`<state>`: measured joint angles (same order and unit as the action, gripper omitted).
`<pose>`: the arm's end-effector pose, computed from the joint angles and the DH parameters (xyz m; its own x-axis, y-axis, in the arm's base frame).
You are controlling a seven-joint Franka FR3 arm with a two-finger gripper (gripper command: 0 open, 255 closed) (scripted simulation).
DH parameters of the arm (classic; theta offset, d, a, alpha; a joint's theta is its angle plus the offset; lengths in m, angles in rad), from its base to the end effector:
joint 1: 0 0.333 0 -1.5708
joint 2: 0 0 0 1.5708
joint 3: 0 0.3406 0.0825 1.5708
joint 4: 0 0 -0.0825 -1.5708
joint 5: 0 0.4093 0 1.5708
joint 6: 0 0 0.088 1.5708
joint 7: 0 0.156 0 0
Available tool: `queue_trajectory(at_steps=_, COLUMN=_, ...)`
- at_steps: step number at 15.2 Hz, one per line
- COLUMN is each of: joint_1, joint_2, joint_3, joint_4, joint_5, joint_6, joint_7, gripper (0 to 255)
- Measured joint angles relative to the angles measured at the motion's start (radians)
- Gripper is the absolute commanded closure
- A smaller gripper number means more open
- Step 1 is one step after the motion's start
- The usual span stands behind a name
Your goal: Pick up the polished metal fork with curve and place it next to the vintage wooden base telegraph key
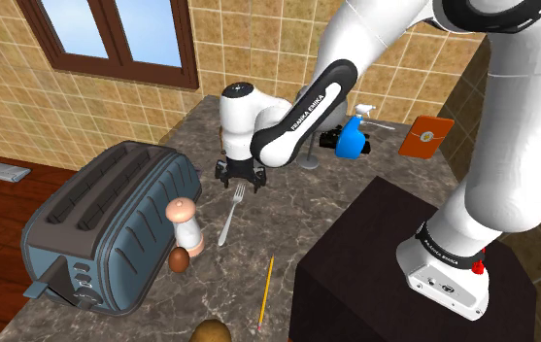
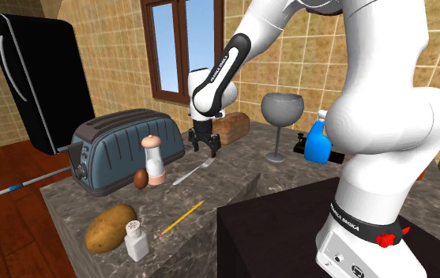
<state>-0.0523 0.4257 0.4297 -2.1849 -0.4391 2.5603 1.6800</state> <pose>0.5393 0.2192 0.1601 0.5647 -0.8225 0.0679 -0.8239 -0.5666 -0.0114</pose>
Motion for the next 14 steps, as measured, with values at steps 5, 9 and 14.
queue_trajectory(at_steps=5, joint_1=0.046, joint_2=0.111, joint_3=-0.057, joint_4=0.079, joint_5=-0.048, joint_6=0.033, joint_7=0.076, gripper=0)
queue_trajectory(at_steps=9, joint_1=0.068, joint_2=0.162, joint_3=-0.086, joint_4=0.094, joint_5=-0.08, joint_6=0.067, joint_7=0.101, gripper=0)
queue_trajectory(at_steps=14, joint_1=0.075, joint_2=0.181, joint_3=-0.097, joint_4=0.103, joint_5=-0.09, joint_6=0.078, joint_7=0.108, gripper=0)
